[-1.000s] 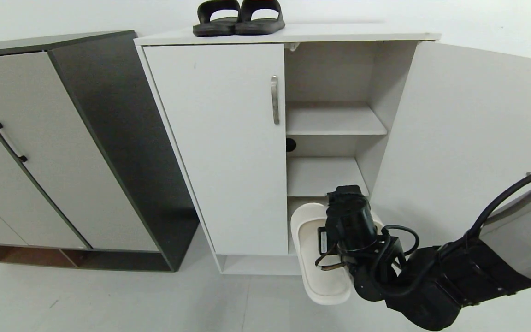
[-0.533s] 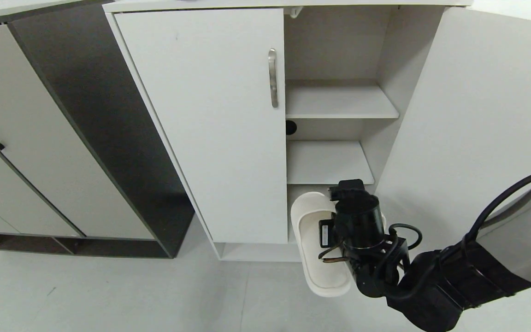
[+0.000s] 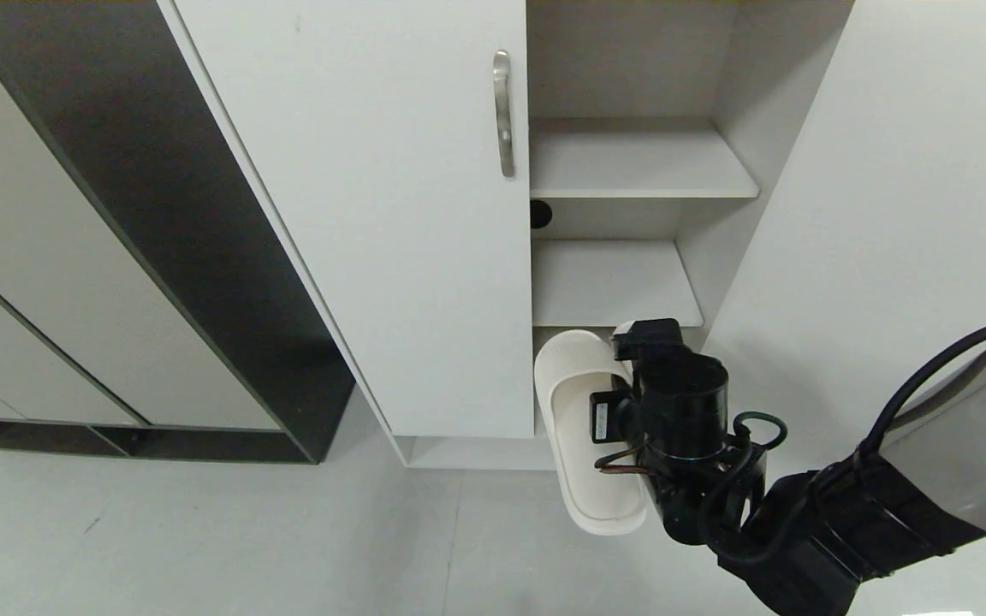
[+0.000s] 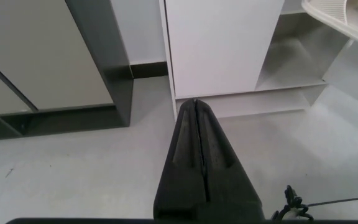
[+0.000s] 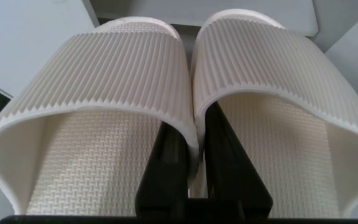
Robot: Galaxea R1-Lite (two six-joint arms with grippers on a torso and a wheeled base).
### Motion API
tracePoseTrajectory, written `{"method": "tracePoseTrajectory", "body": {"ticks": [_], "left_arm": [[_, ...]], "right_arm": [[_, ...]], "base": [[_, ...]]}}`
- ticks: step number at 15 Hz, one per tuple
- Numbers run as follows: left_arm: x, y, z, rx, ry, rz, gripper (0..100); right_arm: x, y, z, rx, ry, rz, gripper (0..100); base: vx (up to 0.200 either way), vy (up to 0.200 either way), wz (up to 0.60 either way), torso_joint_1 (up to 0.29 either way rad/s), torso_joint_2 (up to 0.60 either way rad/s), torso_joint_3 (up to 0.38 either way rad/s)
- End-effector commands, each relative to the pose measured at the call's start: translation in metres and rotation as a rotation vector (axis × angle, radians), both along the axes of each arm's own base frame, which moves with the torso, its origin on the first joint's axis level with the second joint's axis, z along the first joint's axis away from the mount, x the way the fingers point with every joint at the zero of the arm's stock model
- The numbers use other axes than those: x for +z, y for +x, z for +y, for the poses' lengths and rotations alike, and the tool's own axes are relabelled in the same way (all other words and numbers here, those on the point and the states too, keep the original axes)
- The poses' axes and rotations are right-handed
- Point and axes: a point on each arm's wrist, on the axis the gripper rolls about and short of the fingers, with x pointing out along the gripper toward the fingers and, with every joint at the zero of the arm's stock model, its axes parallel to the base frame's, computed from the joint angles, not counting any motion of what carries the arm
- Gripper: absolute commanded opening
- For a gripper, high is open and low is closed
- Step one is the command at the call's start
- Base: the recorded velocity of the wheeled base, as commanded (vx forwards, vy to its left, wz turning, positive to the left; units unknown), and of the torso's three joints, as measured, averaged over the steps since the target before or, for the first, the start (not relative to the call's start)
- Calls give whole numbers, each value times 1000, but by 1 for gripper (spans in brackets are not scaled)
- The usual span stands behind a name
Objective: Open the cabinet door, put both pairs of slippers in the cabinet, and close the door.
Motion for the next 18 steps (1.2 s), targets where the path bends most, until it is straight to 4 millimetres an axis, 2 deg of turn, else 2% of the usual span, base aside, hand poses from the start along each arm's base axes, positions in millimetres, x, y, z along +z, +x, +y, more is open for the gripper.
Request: {"method": "tracePoseTrajectory", "body": {"ticks": [1,4,8,9,13,16,18], "left_arm": [[0,0,0,0,-1,1,0],[0,0,0,0,-1,-4,0],[0,-1,0,3,2,-17,0],[0,-1,0,4,2,-17,0],[0,-1,0,3,1,-15,0],[0,-1,0,4,1,-15,0],[0,-1,0,3,1,-15,0]], "right_arm": [[0,0,0,2,-3,-2,0],[4,0,0,6,4,-22,0],[4,3,3,-2,7,-30,0],[2,5,5,-6,4,-28,0],[-24,26,28,-85,-14,-25,0],[-31,41,42,-84,3,-64,0],[-36,52,43,-84,-6,-100,0]], "base": [[0,0,0,0,0,0],[0,0,0,0,0,0],[0,-200,0,2,4,1],[0,0,0,0,0,0],[0,0,0,0,0,0],[0,0,0,0,0,0],[0,0,0,0,0,0]]}}
